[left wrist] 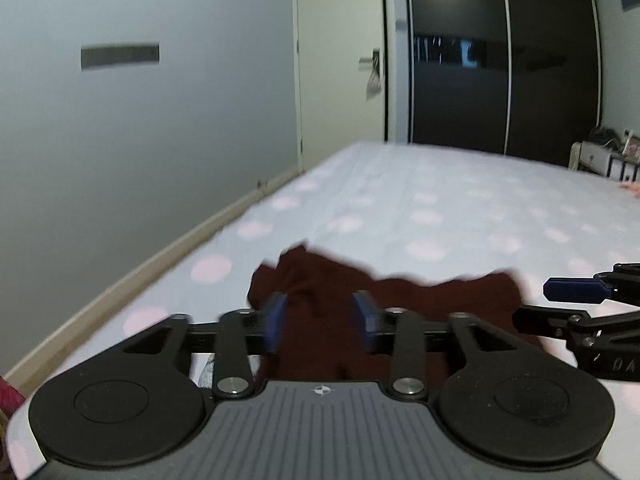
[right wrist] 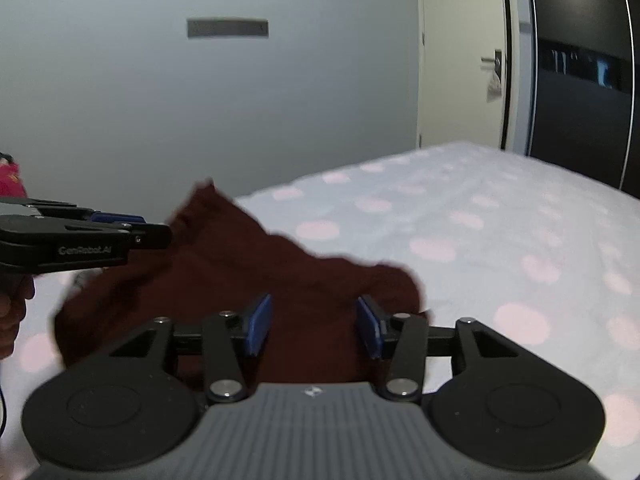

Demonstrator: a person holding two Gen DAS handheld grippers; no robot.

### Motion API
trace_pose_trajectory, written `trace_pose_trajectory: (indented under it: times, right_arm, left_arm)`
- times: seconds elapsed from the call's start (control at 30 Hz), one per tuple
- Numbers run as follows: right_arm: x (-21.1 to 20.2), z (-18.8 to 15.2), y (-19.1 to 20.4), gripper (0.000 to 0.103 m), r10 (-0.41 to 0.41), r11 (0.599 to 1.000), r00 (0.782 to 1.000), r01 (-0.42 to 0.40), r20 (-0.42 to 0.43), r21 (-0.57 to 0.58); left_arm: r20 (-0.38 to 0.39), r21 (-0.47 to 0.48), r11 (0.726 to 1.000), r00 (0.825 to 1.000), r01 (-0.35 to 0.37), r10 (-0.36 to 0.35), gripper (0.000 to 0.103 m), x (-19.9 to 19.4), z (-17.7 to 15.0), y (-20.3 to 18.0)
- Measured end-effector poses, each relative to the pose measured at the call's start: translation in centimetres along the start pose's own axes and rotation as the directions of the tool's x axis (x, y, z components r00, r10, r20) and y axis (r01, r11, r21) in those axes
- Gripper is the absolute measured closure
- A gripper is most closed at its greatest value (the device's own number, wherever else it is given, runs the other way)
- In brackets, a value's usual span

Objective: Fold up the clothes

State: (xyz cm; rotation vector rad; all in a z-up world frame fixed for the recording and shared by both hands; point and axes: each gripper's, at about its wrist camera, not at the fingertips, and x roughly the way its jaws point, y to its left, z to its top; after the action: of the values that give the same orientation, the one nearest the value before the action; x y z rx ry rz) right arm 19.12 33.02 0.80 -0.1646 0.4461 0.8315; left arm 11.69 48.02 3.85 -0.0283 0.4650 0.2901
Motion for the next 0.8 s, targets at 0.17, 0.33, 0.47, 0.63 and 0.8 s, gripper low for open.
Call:
trace_pose_trajectory:
  times: [0.17,0.33,0.47,0.63,0.8]
  right_arm:
    - [-8.8,2.0,-3.9,0.038,0.039,0.999,0.998,-0.041,0.054,0.033]
    - [-19.3,3.2,-7.2,0.034,-0.011,1.0,0.997,0.011,0.077,0.008]
    - [-28.4,2.8,-9.6,0.023,-0.056,0.998,0.989,0.058,0.138,-0.005]
    - [-38.3,1.0,-12.1,0.014,-0.15,0.988,0.972,0.155,0.182,-0.013]
    - [-47.0,-2.9,-14.2,0.007,-0.295,0.955,0.924,0.295,0.243,0.04]
  left_arm:
    - [0.061,0.047,0.996,0.995,0.078,-0.08,0.051,-7.1,4.4,-5.3]
    - [0.138,0.141,0.975,0.972,0.171,-0.19,0.031,-14.8,9.0,-13.5]
    - [0.171,0.195,0.95,0.946,0.243,-0.277,0.027,-20.0,11.1,-20.2]
    - [0.18,0.215,0.918,0.911,0.333,-0.372,0.025,-24.6,11.0,-27.4]
    - [0.208,0.152,0.908,0.885,0.392,-0.417,0.017,-27.6,7.6,-32.7]
